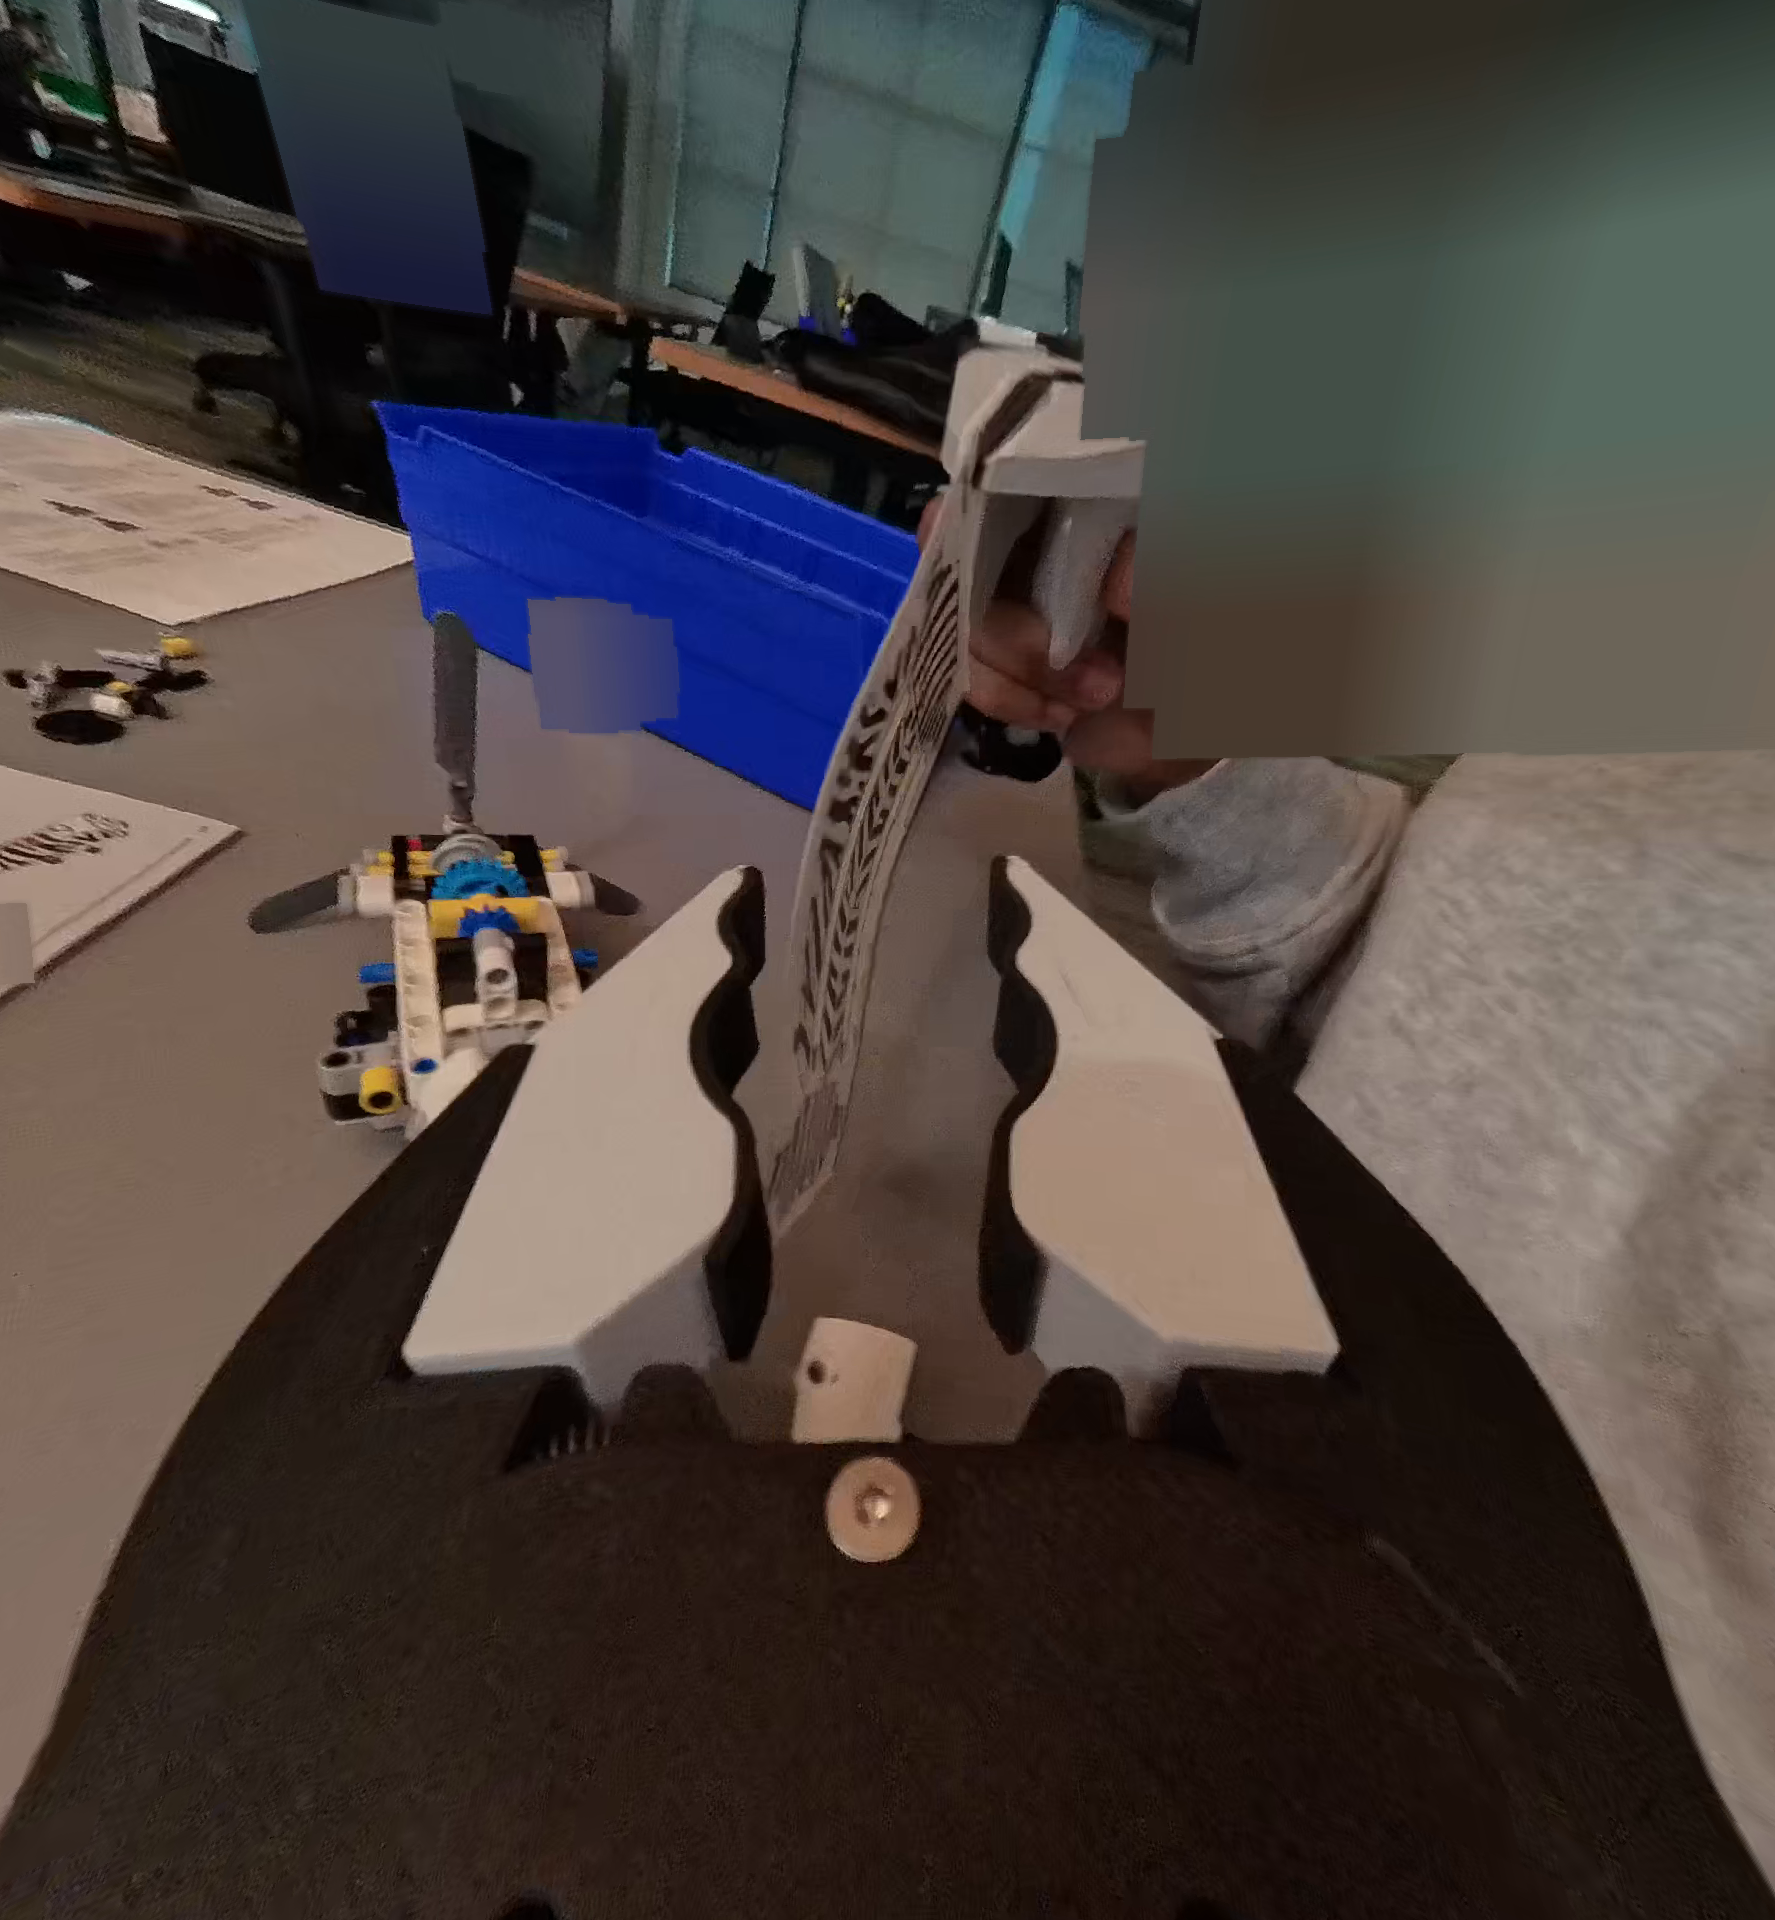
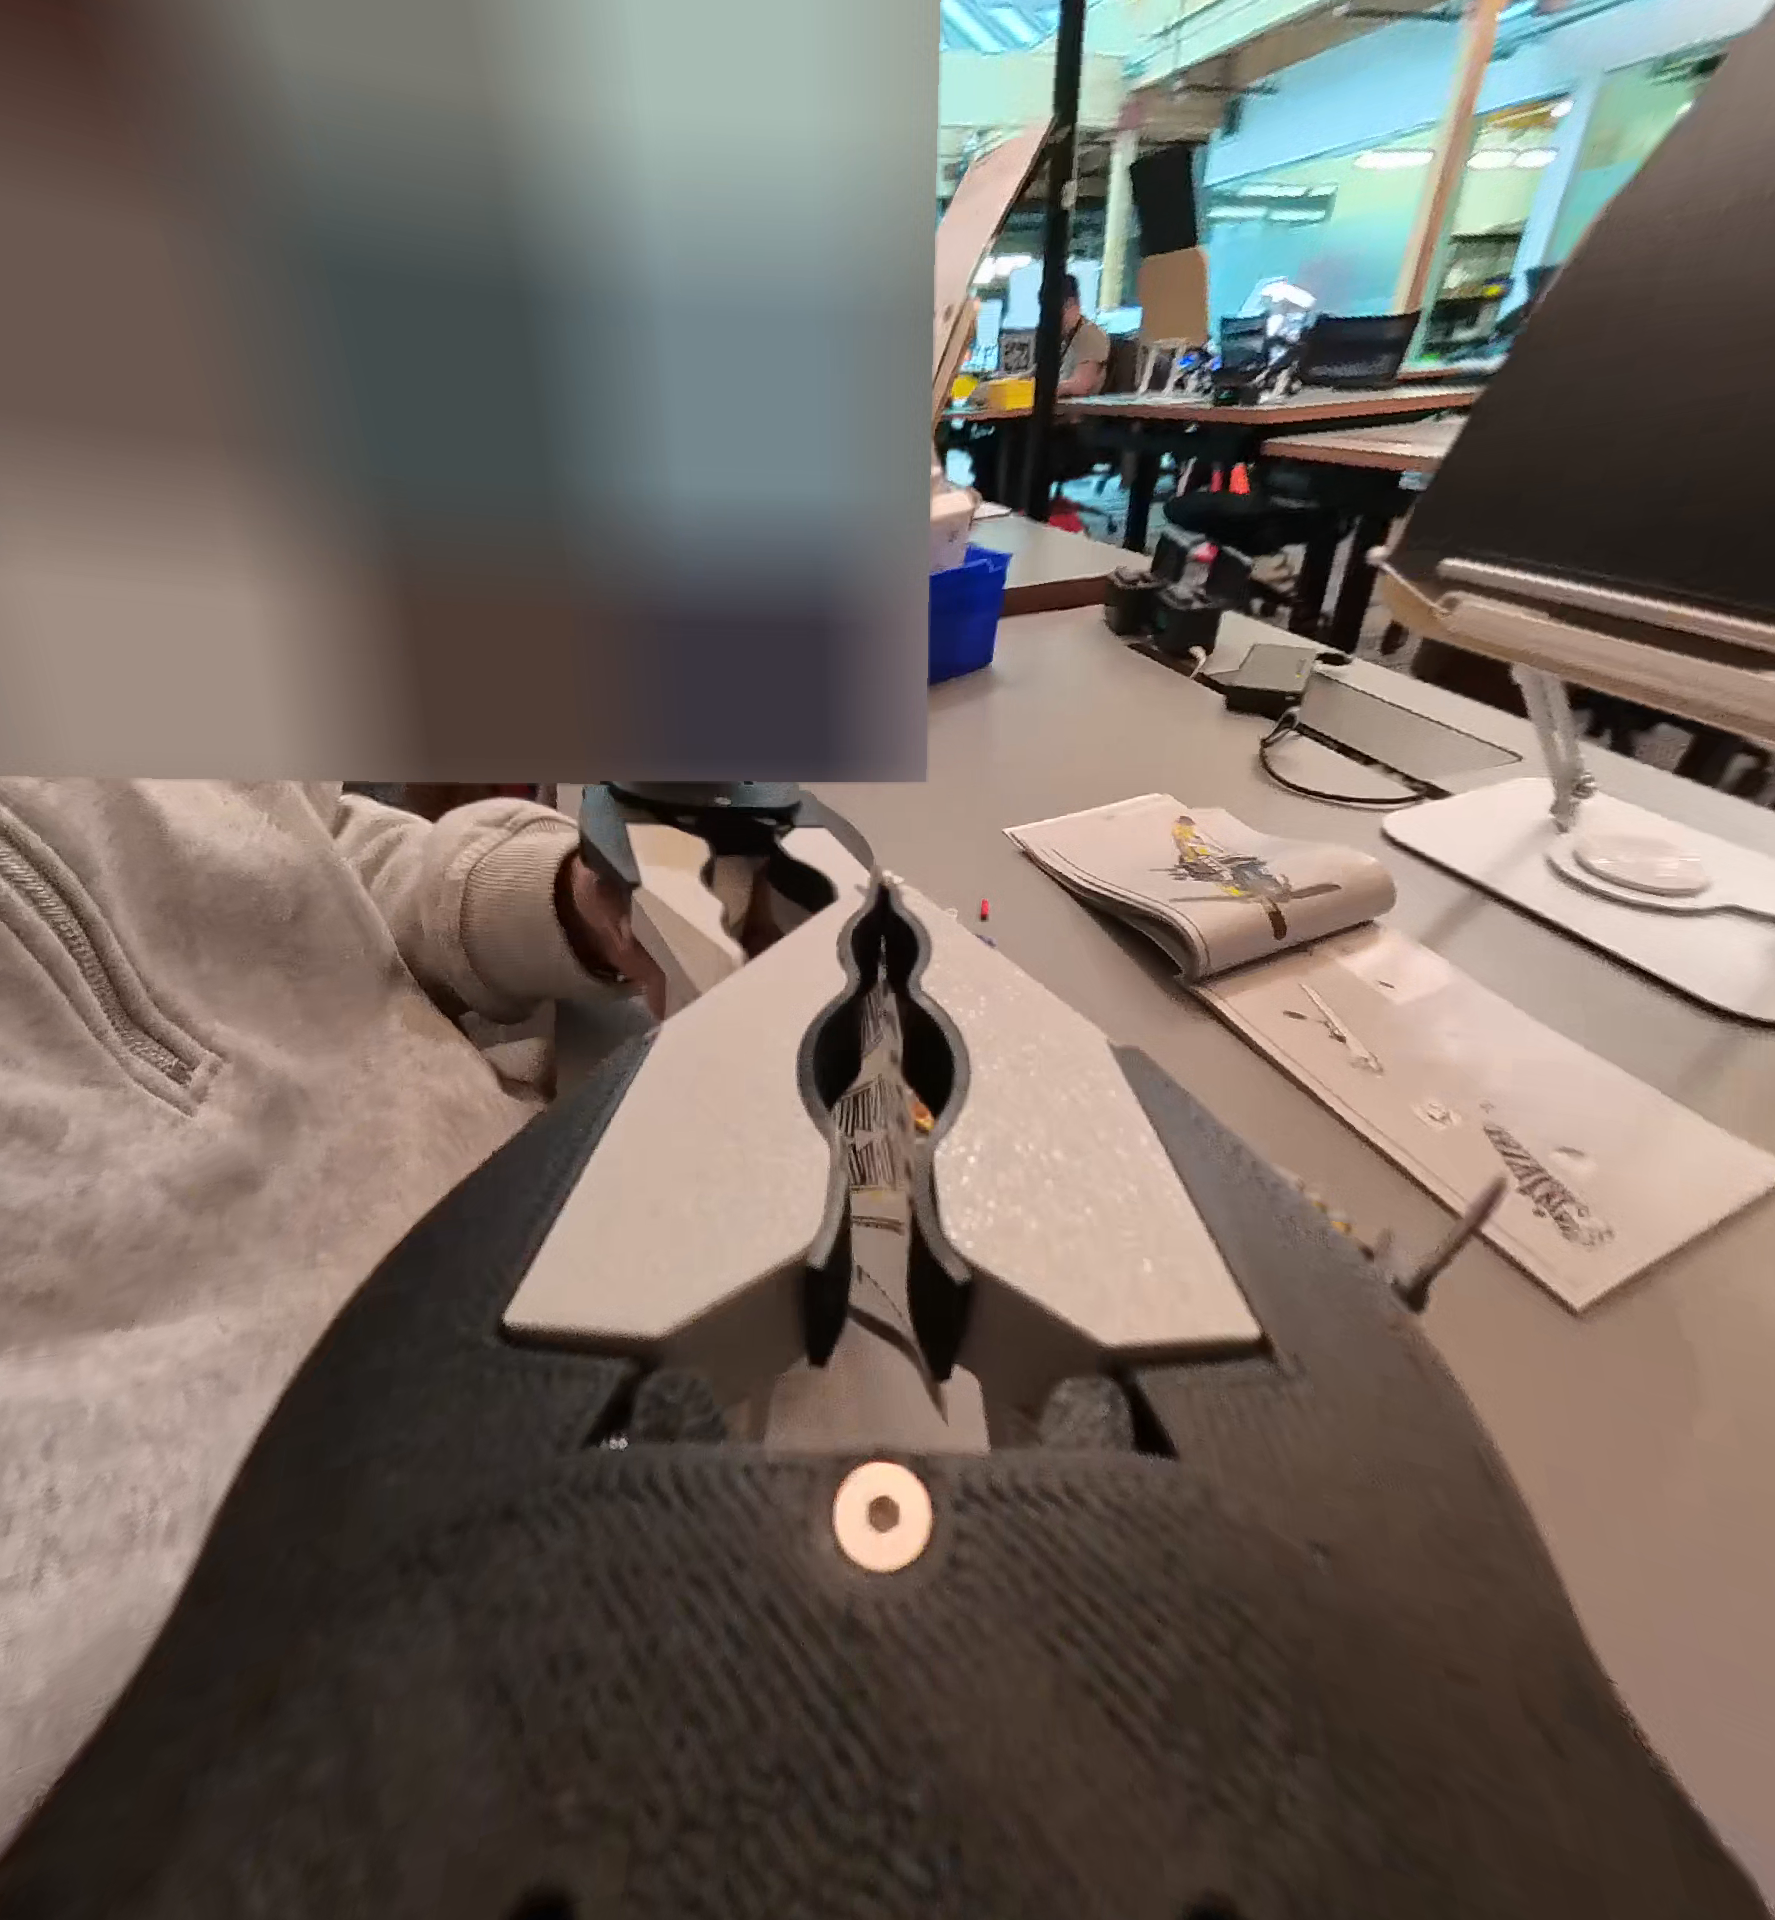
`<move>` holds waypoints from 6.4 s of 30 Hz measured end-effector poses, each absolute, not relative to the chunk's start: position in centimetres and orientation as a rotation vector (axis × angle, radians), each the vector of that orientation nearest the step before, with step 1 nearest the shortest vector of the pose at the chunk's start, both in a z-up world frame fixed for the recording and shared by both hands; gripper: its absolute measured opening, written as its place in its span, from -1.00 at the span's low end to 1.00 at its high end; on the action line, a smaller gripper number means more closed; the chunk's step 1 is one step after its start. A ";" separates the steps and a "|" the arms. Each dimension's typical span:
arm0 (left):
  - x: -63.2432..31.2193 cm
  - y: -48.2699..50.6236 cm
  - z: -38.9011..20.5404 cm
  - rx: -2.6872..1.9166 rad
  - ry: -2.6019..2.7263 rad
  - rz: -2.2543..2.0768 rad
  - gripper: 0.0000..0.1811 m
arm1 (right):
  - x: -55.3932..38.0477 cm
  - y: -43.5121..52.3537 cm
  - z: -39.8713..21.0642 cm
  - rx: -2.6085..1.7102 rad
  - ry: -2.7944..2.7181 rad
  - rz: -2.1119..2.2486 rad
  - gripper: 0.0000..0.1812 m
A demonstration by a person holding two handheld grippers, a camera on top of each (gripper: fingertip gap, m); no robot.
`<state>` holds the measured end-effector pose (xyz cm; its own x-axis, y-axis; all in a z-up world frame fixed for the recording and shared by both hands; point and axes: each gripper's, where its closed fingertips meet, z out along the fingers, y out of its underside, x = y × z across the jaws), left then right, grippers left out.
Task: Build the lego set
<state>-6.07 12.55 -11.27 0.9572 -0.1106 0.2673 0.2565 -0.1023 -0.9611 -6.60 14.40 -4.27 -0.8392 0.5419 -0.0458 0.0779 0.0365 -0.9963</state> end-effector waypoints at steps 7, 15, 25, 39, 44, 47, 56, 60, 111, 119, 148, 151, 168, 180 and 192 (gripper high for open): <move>-6.7 11.4 -9.6 -1.477 -0.116 -0.313 -1.00 | -9.2 12.2 -3.5 -0.657 -2.004 1.855 -1.00; -6.9 9.8 -8.4 -1.281 -0.166 -0.498 -1.00 | -10.6 10.1 -5.1 -0.725 -2.000 1.817 -1.00; -7.9 9.1 -8.4 -1.225 -0.253 -0.586 -1.00 | -9.7 12.2 -5.5 -0.686 -1.788 1.569 -0.53; -5.9 10.0 -8.3 -1.297 -0.100 -0.570 -0.89 | -5.6 10.9 -9.5 -0.940 -2.172 2.099 -1.00; -5.1 10.8 -8.7 -1.316 -0.078 -0.575 -1.00 | -5.8 11.5 -9.6 -1.065 -2.117 2.268 -1.00; -5.6 10.6 -8.7 -1.297 -0.115 -0.566 -1.00 | -6.0 11.8 -9.7 -1.076 -2.082 2.280 -0.97; -9.2 9.6 -8.5 -1.206 -0.320 -0.580 -1.00 | -5.7 16.7 -3.3 -0.714 -1.505 1.867 -0.73; -8.6 9.1 -7.5 -1.198 -0.273 -0.547 -1.00 | -6.1 14.8 -4.4 -0.720 -1.619 1.748 -0.66; -3.4 9.9 -8.2 -1.293 0.005 -0.450 -0.96 | -5.1 11.0 -7.9 -0.886 -2.005 2.192 -1.00; -3.7 9.8 -8.5 -1.313 0.043 -0.327 -1.00 | -4.8 11.2 -8.4 -1.001 -2.056 2.287 -1.00; -4.5 9.4 -8.0 -1.269 -0.039 -0.434 -1.00 | -5.9 8.1 -9.0 -0.489 -1.947 1.638 -0.66; -4.0 9.5 -8.2 -1.283 -0.014 -0.430 -1.00 | -5.4 8.1 -9.0 -0.520 -1.981 1.749 -0.67; -3.8 9.8 -8.6 -1.310 -0.003 -0.421 -1.00 | -4.7 8.6 -9.4 -0.571 -2.050 1.905 -0.88; -4.4 9.9 -8.8 -1.315 -0.040 -0.426 -1.00 | -5.6 9.4 -9.4 -0.546 -1.982 1.758 -0.83; -4.5 10.1 -9.1 -1.337 -0.040 -0.403 -1.00 | -5.1 10.1 -8.0 -0.502 -1.912 1.734 -0.93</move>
